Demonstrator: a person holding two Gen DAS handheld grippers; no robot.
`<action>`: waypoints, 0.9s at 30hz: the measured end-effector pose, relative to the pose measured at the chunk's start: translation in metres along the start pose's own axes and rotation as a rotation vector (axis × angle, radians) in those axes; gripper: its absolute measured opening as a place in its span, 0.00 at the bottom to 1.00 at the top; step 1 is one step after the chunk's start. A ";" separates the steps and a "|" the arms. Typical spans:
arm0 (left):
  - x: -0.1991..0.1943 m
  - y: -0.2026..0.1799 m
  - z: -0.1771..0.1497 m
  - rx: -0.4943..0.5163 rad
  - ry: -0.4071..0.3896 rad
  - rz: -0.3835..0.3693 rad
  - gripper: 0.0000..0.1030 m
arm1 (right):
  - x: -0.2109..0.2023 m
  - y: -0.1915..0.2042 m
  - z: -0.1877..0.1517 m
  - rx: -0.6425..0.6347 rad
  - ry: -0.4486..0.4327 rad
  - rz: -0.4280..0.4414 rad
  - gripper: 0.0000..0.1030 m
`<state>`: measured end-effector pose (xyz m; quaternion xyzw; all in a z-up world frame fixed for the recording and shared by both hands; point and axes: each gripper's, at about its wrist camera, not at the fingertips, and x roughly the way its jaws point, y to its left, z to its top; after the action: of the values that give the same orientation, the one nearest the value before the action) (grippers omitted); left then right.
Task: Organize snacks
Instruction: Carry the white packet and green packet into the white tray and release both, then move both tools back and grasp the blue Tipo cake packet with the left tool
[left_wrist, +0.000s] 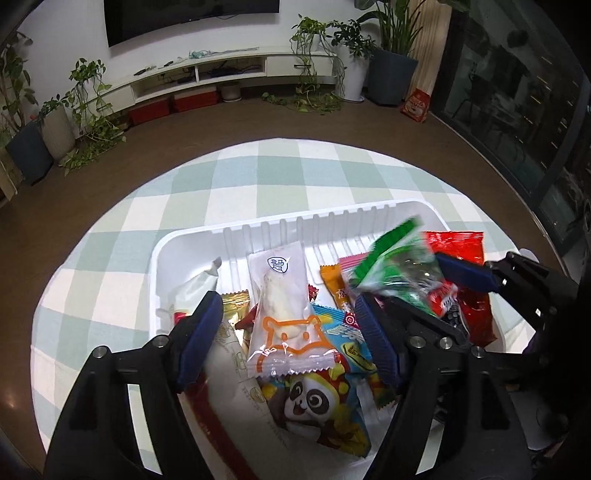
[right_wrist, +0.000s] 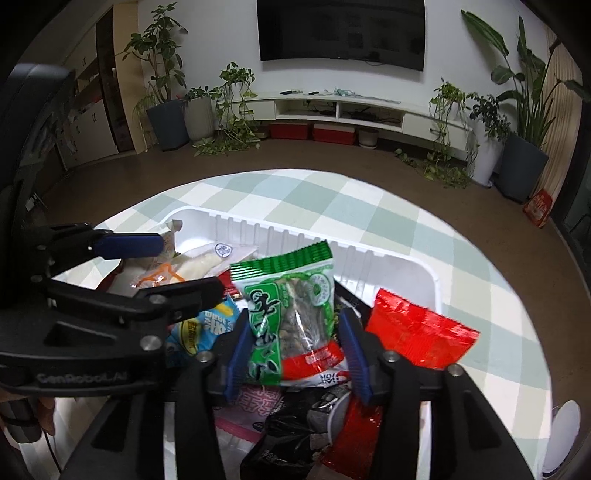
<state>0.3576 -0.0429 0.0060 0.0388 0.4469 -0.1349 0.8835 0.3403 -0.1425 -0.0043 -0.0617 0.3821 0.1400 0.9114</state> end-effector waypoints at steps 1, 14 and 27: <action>-0.004 0.000 0.000 -0.001 -0.010 0.000 0.80 | -0.003 0.000 0.001 -0.001 -0.009 0.001 0.57; -0.102 -0.005 -0.035 0.011 -0.132 -0.004 0.89 | -0.053 -0.022 0.013 0.070 -0.120 -0.024 0.71; -0.094 -0.032 -0.167 0.079 0.082 0.018 0.89 | -0.088 -0.014 0.000 0.052 -0.148 -0.017 0.71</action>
<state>0.1657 -0.0225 -0.0173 0.0831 0.4765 -0.1426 0.8635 0.2854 -0.1739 0.0587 -0.0307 0.3167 0.1264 0.9396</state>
